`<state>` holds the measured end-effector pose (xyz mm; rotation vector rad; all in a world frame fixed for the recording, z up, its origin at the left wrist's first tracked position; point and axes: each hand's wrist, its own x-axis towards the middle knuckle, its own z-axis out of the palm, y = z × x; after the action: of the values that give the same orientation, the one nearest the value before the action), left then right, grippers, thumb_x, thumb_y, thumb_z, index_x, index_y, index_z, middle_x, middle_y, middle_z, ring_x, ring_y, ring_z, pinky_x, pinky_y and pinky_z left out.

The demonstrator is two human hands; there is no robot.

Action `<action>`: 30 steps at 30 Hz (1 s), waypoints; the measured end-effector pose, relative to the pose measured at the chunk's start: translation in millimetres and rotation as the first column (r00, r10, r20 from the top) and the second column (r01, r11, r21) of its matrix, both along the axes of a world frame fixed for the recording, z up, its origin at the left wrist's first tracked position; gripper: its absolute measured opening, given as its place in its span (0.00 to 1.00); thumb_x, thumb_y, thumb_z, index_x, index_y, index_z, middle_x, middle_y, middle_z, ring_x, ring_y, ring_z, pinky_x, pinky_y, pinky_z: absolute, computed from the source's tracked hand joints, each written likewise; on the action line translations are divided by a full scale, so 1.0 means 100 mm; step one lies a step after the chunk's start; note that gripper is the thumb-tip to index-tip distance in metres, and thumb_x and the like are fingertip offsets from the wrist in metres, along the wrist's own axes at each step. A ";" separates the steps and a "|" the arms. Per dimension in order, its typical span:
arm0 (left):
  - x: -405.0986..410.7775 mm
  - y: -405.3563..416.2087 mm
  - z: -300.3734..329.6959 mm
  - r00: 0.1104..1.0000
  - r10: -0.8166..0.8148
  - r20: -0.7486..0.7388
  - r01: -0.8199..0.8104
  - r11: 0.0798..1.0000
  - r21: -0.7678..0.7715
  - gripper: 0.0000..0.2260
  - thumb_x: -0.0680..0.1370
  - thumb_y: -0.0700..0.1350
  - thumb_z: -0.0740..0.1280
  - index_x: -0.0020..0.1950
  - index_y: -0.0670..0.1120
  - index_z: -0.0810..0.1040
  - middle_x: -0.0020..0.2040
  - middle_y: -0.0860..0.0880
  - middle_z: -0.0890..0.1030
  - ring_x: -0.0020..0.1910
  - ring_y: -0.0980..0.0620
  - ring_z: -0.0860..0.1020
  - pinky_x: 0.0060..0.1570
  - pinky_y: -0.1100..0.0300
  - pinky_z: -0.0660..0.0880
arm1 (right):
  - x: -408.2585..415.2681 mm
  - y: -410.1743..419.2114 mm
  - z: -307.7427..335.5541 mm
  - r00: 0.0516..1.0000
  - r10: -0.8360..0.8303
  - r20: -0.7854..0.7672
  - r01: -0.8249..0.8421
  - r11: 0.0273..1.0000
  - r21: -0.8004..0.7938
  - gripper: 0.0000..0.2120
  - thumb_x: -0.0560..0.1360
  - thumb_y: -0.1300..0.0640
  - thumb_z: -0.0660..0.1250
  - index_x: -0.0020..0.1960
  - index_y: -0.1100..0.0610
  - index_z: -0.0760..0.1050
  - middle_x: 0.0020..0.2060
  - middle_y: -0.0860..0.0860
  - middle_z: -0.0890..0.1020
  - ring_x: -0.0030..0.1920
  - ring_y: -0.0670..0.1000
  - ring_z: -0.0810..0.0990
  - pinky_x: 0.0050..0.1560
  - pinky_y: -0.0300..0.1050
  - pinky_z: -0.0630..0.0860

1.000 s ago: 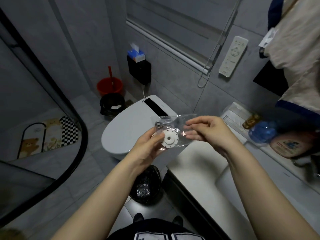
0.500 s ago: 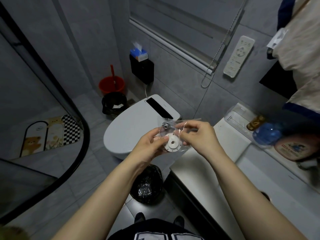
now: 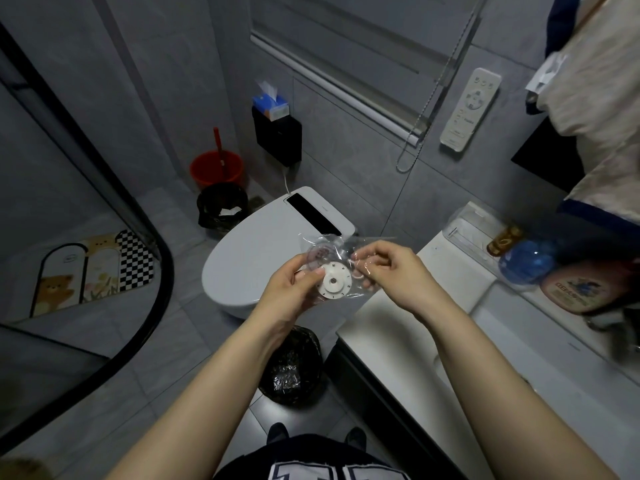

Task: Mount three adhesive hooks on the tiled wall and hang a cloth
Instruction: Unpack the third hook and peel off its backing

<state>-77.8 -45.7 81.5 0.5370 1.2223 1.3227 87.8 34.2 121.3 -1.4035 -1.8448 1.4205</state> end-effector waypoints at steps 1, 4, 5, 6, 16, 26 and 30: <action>0.00 0.00 0.01 1.000 0.001 0.002 -0.001 1.000 0.011 0.10 0.80 0.36 0.65 0.59 0.46 0.78 0.41 0.49 0.86 0.34 0.56 0.82 0.35 0.64 0.79 | 0.00 0.00 0.00 0.999 0.025 0.020 -0.025 1.000 -0.008 0.04 0.75 0.61 0.70 0.48 0.53 0.81 0.38 0.55 0.86 0.35 0.50 0.82 0.46 0.50 0.81; -0.01 -0.02 0.01 1.000 -0.018 0.013 0.017 0.999 0.045 0.10 0.80 0.35 0.65 0.59 0.46 0.78 0.44 0.48 0.86 0.38 0.55 0.84 0.40 0.63 0.81 | 0.01 -0.02 -0.02 0.996 0.073 0.047 -0.070 0.996 -0.055 0.09 0.67 0.53 0.77 0.46 0.51 0.82 0.37 0.54 0.85 0.37 0.50 0.82 0.52 0.55 0.80; -0.01 -0.03 0.02 0.999 -0.033 0.013 0.032 0.998 0.055 0.11 0.79 0.35 0.66 0.59 0.45 0.78 0.45 0.48 0.86 0.39 0.54 0.84 0.42 0.62 0.81 | 0.01 -0.03 -0.03 0.997 0.067 0.049 -0.064 0.996 -0.066 0.12 0.64 0.49 0.78 0.45 0.50 0.82 0.37 0.54 0.84 0.37 0.50 0.82 0.52 0.55 0.80; -0.01 -0.04 0.02 0.999 -0.049 0.010 0.049 0.997 0.059 0.11 0.79 0.35 0.66 0.59 0.45 0.78 0.45 0.47 0.86 0.40 0.54 0.84 0.43 0.62 0.81 | 0.02 -0.03 -0.05 0.997 0.055 0.052 -0.052 0.996 -0.068 0.15 0.61 0.46 0.78 0.44 0.49 0.82 0.38 0.55 0.85 0.37 0.50 0.82 0.51 0.55 0.80; -0.05 -0.04 -0.01 0.991 -0.026 0.129 0.032 0.999 -0.043 0.07 0.82 0.41 0.64 0.55 0.43 0.81 0.53 0.40 0.73 0.52 0.38 0.71 0.51 0.49 0.80 | 0.08 -0.09 -0.05 0.986 0.022 -0.168 -0.057 0.976 -0.210 0.03 0.74 0.65 0.71 0.46 0.59 0.78 0.35 0.54 0.80 0.30 0.45 0.77 0.37 0.36 0.77; -0.02 -0.07 0.07 0.991 -0.098 0.092 0.104 0.992 -0.066 0.10 0.81 0.42 0.64 0.59 0.40 0.80 0.50 0.42 0.81 0.46 0.44 0.80 0.44 0.56 0.82 | 0.11 -0.10 -0.09 0.962 -0.097 -0.257 -0.011 0.922 -0.388 0.06 0.76 0.66 0.69 0.52 0.61 0.79 0.34 0.53 0.80 0.26 0.42 0.74 0.32 0.33 0.75; 0.01 -0.07 0.04 0.991 -0.086 0.099 0.092 0.994 -0.056 0.08 0.81 0.40 0.64 0.54 0.43 0.82 0.45 0.47 0.86 0.39 0.50 0.84 0.43 0.56 0.84 | 0.13 -0.10 -0.13 0.951 -0.157 -0.268 0.028 0.903 -0.428 0.03 0.76 0.66 0.69 0.49 0.63 0.80 0.32 0.53 0.78 0.26 0.43 0.72 0.32 0.33 0.72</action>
<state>-77.1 -52.4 85.7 0.4737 1.1420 1.2191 100.7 24.6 108.5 -1.3483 -1.3133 1.9392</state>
